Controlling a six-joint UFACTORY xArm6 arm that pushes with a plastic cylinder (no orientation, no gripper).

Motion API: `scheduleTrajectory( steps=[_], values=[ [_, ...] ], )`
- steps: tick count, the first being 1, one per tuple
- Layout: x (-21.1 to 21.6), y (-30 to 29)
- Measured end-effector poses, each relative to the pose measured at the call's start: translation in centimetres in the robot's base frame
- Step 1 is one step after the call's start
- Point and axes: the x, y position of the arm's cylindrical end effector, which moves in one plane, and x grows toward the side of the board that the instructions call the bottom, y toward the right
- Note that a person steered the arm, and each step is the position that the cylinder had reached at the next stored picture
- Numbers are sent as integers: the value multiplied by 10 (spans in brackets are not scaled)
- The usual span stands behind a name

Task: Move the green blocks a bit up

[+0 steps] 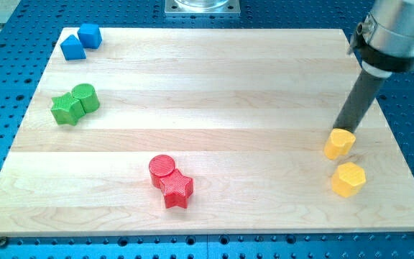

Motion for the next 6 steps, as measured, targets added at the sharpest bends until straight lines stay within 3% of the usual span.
scheduleTrajectory(
  steps=[3,4,6],
  values=[
    [19,-336],
    [22,-415],
    [-9,-461]
  ],
)
